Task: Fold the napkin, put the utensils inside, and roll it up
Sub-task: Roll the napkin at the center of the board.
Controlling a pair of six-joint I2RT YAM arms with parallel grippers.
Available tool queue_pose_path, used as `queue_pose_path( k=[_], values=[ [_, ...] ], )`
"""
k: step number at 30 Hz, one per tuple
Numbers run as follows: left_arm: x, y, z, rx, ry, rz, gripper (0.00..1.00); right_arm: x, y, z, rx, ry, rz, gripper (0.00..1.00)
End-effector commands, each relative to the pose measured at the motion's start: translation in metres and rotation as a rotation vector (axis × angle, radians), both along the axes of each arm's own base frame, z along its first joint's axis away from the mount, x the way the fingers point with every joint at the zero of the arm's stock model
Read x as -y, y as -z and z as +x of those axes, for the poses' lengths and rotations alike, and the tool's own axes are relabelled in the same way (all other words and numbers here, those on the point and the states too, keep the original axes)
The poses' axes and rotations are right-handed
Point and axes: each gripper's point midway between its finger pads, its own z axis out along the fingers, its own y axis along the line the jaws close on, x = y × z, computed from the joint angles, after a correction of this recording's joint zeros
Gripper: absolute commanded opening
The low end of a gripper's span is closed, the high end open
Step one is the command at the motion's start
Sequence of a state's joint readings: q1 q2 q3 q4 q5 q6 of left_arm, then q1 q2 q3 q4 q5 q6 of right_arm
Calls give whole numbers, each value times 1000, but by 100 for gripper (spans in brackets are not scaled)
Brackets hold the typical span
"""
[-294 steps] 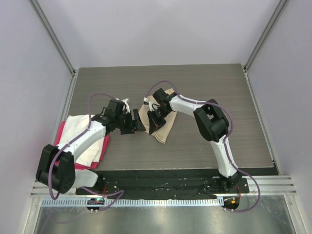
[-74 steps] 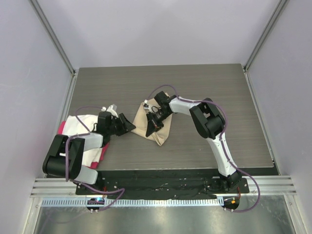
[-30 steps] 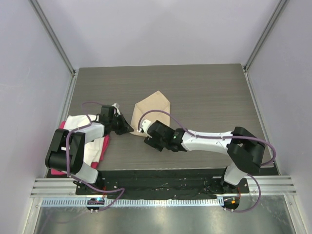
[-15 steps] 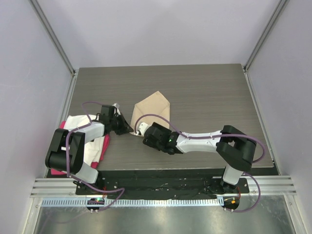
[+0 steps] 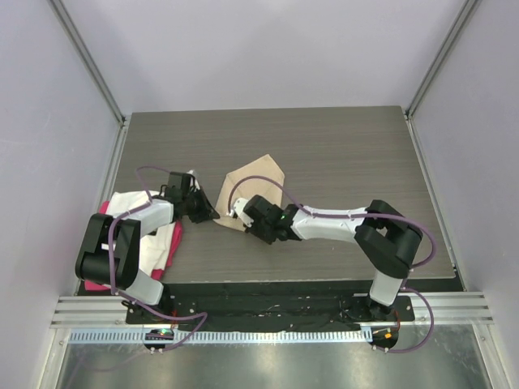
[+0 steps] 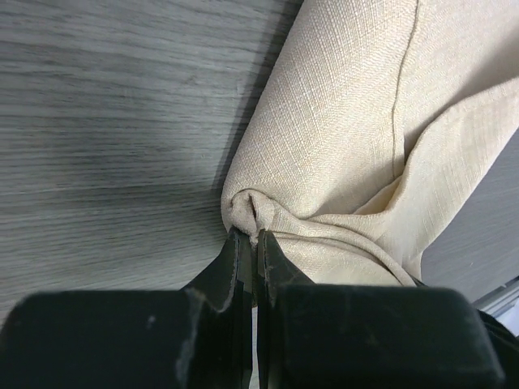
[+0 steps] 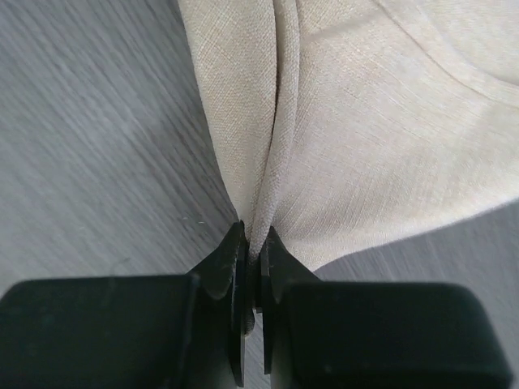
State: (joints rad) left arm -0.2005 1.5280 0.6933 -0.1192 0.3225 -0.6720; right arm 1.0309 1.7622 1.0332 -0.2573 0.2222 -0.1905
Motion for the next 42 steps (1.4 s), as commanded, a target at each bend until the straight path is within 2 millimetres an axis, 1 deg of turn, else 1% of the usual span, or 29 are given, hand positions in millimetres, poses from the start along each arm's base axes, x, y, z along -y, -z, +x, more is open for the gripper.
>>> queue_pose_path(
  k=[1,2,3,4,5,6,7,9,10,12,13,15,16,18,19,20,21,22,23,25,26,27,29,31,32,33,35,39,42],
  values=[
    [-10,-6,7,16,-8,60,0,-15,-9,-21,-331,-40,161,8],
    [-12,-4,6,7,-12,76,0,-11,-10,-16,-387,-22,179,7],
    [-14,-2,5,-1,-13,87,0,-13,-10,-22,-459,-38,210,7],
    [-15,-2,5,-3,-15,96,0,-7,0,-27,-532,-25,193,7],
    [-16,-1,5,-11,-17,102,0,-8,-2,-24,-581,-22,224,6],
    [-17,0,5,-14,-17,106,0,-7,0,-26,-621,-19,231,6],
    [-18,1,5,-19,-17,110,0,-2,12,-30,-680,1,205,6],
    [-20,4,3,-34,-20,126,0,1,18,-30,-746,18,217,6],
    [-20,4,3,-36,-20,131,0,6,26,-33,-781,36,197,6],
    [-24,5,3,-44,-27,151,0,11,31,-31,-794,65,184,7],
    [-25,6,2,-47,-27,151,0,13,31,-31,-796,75,179,9],
    [-22,5,2,-44,-20,142,0,12,22,-26,-773,83,196,15],
    [-21,4,3,-42,-19,135,0,11,16,-23,-755,86,203,24],
    [-20,3,3,-44,-15,126,0,4,-9,-12,-700,83,249,32],
    [-18,3,3,-43,-12,123,0,-1,-21,-5,-666,79,266,42],
    [-18,3,3,-43,-10,123,0,-4,-37,0,-632,76,295,46],
    [-18,2,4,-42,-10,122,0,-6,-46,3,-614,77,310,50],
    [-18,3,3,-44,-10,120,0,-11,-58,11,-573,74,325,52],
    [-17,3,3,-43,-8,120,0,-14,-71,14,-540,66,343,59],
    [-17,1,4,-40,-8,116,0,-20,-86,20,-470,59,346,61],
    [-16,1,4,-38,-6,115,0,-24,-92,19,-444,46,347,62],
    [-17,1,4,-41,-8,117,0,-26,-95,20,-421,41,342,62],
    [-16,1,4,-40,-5,114,0,-36,-100,15,-399,17,339,62],
    [-16,1,3,-42,-4,112,0,-43,-98,10,-422,6,340,61],
    [-16,0,4,-37,-4,111,0,-47,-95,4,-451,-9,342,60],
    [-16,0,4,-39,-4,111,0,-47,-91,-1,-474,-10,331,56],
    [-16,0,4,-37,-4,111,0,-50,-79,-12,-528,-25,310,53],
    [-15,0,4,-39,-3,110,0,-42,-58,-30,-621,-28,250,46],
    [-15,0,4,-39,-1,109,0,-28,-43,-32,-628,0,179,43]
  ],
)
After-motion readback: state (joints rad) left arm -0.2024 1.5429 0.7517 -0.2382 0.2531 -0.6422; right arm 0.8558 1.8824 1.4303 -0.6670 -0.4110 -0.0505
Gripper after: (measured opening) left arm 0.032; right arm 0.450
